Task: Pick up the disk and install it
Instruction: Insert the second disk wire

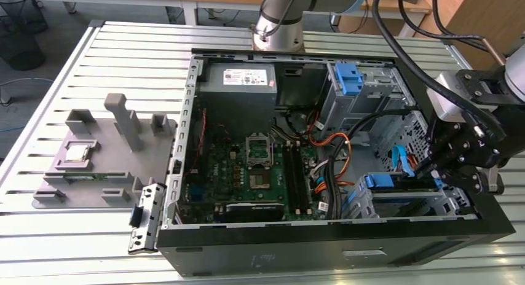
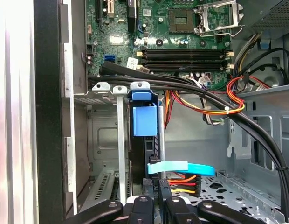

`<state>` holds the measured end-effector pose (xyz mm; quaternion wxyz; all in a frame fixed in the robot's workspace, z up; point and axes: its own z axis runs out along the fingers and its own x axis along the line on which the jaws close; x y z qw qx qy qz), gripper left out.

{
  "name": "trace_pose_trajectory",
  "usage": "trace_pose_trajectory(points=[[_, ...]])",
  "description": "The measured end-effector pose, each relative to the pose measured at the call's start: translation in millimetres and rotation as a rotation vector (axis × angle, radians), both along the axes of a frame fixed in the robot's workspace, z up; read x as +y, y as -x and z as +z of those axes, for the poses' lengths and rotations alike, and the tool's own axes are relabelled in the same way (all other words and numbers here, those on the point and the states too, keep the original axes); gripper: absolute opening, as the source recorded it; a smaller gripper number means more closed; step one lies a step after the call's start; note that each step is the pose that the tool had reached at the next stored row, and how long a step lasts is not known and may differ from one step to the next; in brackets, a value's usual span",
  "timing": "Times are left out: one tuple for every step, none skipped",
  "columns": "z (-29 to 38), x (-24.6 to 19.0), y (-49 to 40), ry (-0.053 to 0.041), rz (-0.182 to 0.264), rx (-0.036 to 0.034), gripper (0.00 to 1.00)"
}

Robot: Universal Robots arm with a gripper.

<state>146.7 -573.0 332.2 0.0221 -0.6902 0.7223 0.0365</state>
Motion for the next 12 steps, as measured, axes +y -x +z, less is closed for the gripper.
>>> trace_pose_trajectory(points=[[0.0,0.0,0.0,0.0,0.0,0.0,0.17],[-0.1,0.0,0.0,0.0,0.0,0.0,0.17],[-0.1,0.0,0.0,0.0,0.0,0.0,0.17],[-0.3,0.0,0.0,-0.0002,0.0,0.0,0.17],[-0.8,0.0,0.0,-0.0003,0.0,0.0,0.17],[-1.6,0.0,0.0,-0.0005,0.0,0.0,0.17],[-2.0,0.0,0.0,-0.0002,0.0,0.0,0.17],[-2.1,0.0,0.0,0.0,0.0,0.0,0.17],[-2.2,0.0,0.0,0.0,0.0,0.0,0.17],[-2.1,0.0,0.0,0.0001,0.0,0.0,0.17],[-2.2,0.0,0.0,0.0,0.0,0.0,0.17],[-2.6,0.0,0.0,-0.0001,0.0,0.0,0.17]])
